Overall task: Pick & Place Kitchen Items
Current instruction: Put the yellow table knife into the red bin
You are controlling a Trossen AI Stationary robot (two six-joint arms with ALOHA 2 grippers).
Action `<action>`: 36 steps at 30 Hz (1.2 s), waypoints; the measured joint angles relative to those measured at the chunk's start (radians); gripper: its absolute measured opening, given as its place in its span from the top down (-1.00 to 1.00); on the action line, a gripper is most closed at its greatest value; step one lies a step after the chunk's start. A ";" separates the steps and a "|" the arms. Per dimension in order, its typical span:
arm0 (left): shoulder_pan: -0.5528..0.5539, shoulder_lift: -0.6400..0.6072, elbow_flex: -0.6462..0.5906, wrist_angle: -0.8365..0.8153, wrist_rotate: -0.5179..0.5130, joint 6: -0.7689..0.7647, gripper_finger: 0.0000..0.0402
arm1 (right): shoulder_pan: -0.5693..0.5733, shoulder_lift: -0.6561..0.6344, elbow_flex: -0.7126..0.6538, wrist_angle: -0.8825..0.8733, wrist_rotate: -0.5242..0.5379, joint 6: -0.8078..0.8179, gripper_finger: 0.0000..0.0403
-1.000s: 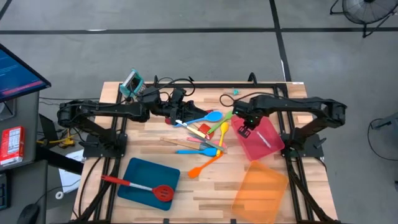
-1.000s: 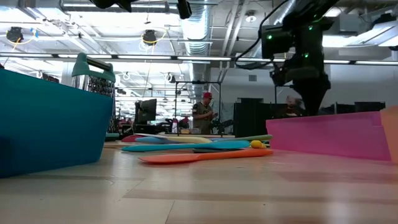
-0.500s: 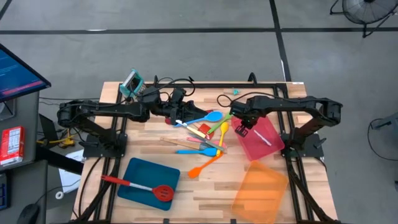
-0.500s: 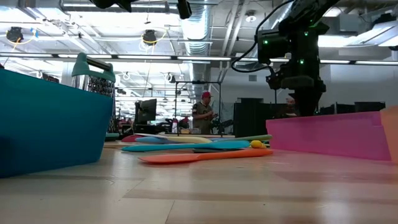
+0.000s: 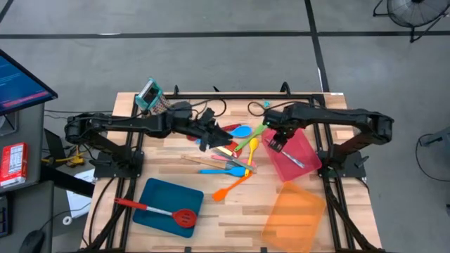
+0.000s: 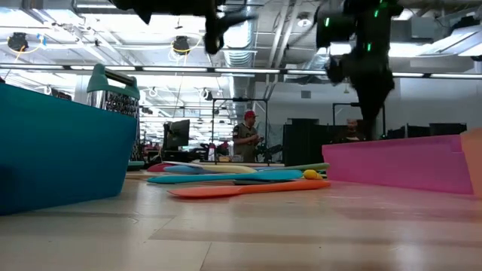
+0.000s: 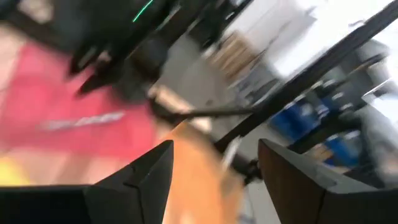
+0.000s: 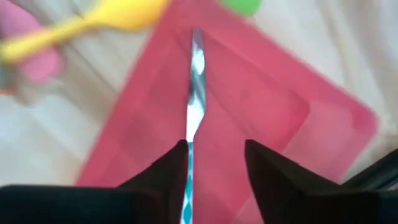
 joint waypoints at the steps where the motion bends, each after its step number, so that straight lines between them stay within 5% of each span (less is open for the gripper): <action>1: 0.000 0.000 0.000 -0.046 -0.016 0.021 -0.10 | 0.005 -0.024 0.023 -0.014 -0.001 0.001 0.14; 8: -0.016 0.000 0.000 -0.312 -0.184 0.315 -0.07 | 0.076 -0.231 0.138 -0.039 -0.002 0.104 -0.12; 12: -0.022 0.011 0.000 -0.382 -0.230 0.551 -0.13 | 0.131 -0.344 0.143 -0.032 0.000 0.181 -0.14; 18: 0.013 0.085 0.001 -0.392 -0.243 0.696 -0.31 | 0.200 -0.450 0.143 -0.035 0.029 0.305 -0.11; 36: 0.092 0.350 0.000 -0.391 -0.229 0.908 -0.40 | 0.355 -0.403 0.143 -0.047 0.111 0.419 -0.10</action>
